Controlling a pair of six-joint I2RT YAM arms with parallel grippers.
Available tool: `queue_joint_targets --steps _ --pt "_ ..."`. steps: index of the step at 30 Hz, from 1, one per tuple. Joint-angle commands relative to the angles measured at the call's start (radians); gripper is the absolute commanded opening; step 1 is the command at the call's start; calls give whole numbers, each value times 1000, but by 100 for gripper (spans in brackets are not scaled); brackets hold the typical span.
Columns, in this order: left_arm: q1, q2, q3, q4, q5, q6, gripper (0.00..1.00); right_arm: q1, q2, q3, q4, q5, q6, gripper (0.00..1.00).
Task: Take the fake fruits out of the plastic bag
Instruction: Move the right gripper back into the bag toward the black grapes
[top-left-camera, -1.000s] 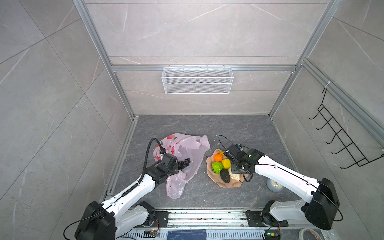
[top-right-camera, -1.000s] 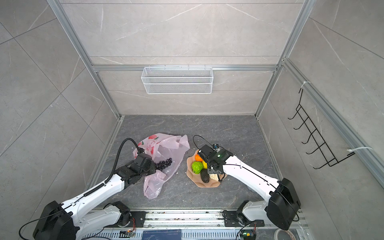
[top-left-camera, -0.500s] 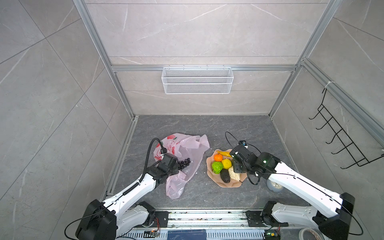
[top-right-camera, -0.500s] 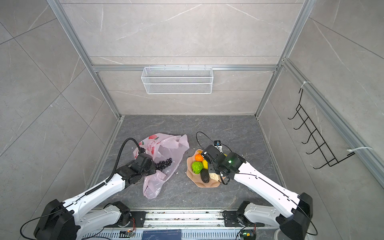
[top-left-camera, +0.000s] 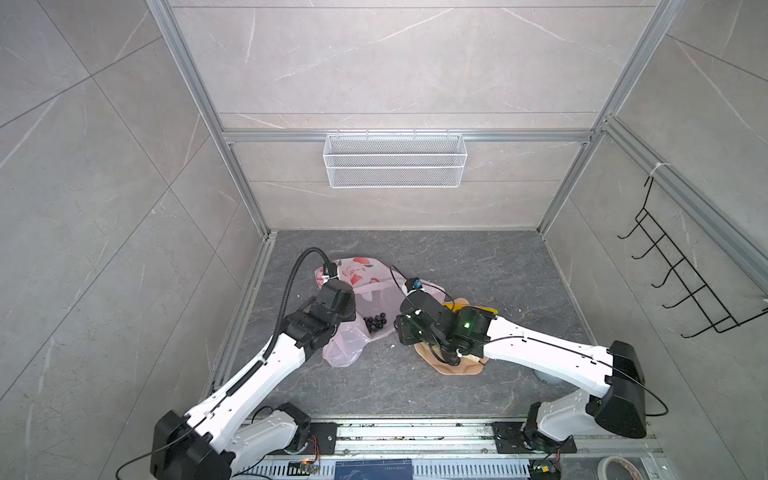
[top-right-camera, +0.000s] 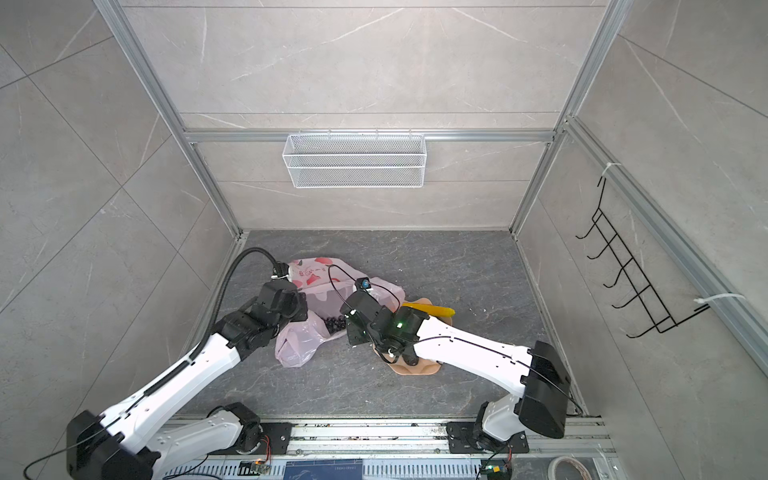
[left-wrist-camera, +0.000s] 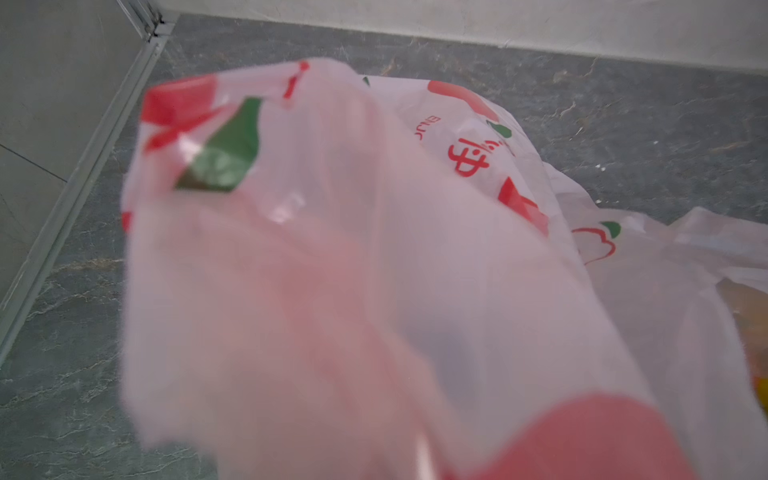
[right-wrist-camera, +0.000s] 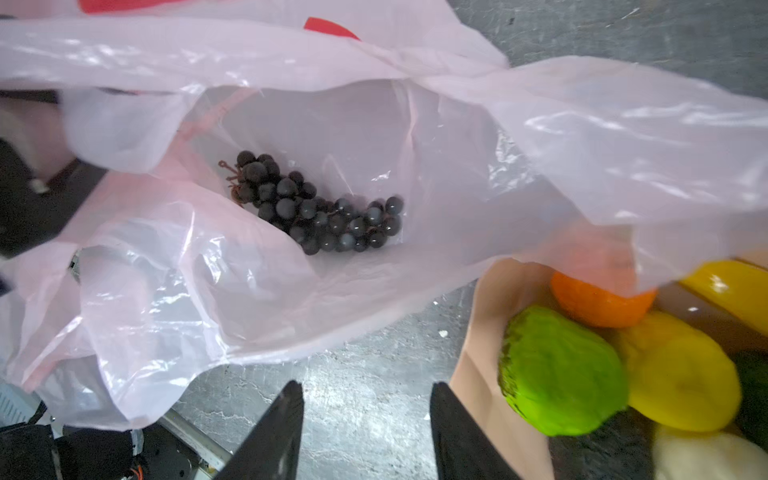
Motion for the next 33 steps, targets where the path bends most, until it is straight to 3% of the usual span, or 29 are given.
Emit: queue_joint_targets --steps 1,11,13,15,21,26,33 --pt "-2 -79 -75 36 61 14 3 1 48 42 85 -67 -8 52" --pt "42 -89 -373 -37 125 -265 7 0 331 179 125 -124 -23 51" --pt "76 -84 -391 -33 161 -288 8 0 393 240 92 -129 -40 51" --pt "92 -101 -385 -59 125 -311 9 1 444 282 75 -143 -54 51" --pt "254 -148 -436 -16 262 -327 9 9 526 368 55 -163 -98 51" --pt "356 -188 -444 -33 287 -299 12 45 610 475 22 -143 -154 53" --pt "514 -125 -492 26 445 -365 14 99 748 719 -94 -129 -230 53"
